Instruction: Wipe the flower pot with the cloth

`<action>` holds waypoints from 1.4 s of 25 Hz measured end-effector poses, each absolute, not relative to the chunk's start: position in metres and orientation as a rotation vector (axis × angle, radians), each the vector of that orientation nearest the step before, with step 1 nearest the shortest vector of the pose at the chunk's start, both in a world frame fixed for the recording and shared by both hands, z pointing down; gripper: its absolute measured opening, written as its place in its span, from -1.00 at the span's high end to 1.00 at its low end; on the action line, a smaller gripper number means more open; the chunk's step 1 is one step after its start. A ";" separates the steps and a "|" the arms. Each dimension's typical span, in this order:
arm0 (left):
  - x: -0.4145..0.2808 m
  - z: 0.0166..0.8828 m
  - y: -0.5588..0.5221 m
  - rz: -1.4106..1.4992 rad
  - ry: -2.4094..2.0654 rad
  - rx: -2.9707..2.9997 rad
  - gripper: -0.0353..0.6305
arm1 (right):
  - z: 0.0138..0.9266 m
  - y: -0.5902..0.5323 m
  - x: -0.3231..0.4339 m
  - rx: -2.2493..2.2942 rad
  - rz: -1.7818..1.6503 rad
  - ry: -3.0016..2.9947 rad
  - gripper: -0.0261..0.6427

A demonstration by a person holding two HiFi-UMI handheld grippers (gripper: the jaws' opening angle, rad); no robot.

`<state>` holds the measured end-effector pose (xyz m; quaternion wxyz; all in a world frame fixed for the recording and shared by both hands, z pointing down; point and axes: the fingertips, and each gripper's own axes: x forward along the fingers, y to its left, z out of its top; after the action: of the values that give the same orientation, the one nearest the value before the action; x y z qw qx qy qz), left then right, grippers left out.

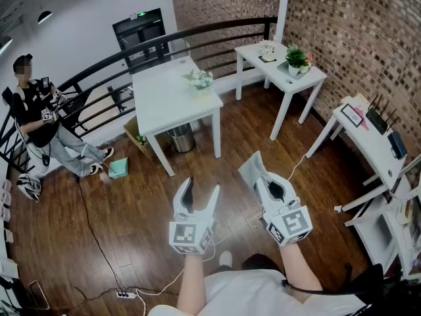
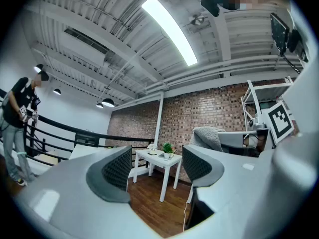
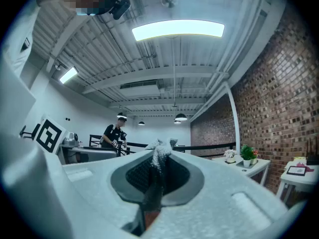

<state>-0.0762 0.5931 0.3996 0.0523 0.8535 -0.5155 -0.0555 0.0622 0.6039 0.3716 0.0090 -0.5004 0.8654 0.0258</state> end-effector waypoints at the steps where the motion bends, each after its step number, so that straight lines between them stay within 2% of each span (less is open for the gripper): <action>1: -0.072 0.399 0.575 -0.182 -1.555 2.595 -0.07 | 0.373 0.586 0.064 -1.562 0.076 2.712 0.91; 13: -0.050 0.426 0.346 -0.170 -1.615 2.524 -0.08 | 0.398 0.338 0.091 -1.467 0.024 2.735 0.91; 22: -0.032 0.395 0.195 -0.127 -1.762 2.520 -0.09 | 0.364 0.151 0.107 -1.285 0.040 2.739 0.91; 35: -0.082 0.511 0.046 0.087 -1.720 2.323 -0.20 | 0.423 0.016 0.066 -1.231 -0.080 2.868 0.91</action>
<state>-0.0824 0.0456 0.5112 0.1243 0.7970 -0.5902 0.0300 0.0660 0.0157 0.4226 0.0098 -0.3942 0.9186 -0.0256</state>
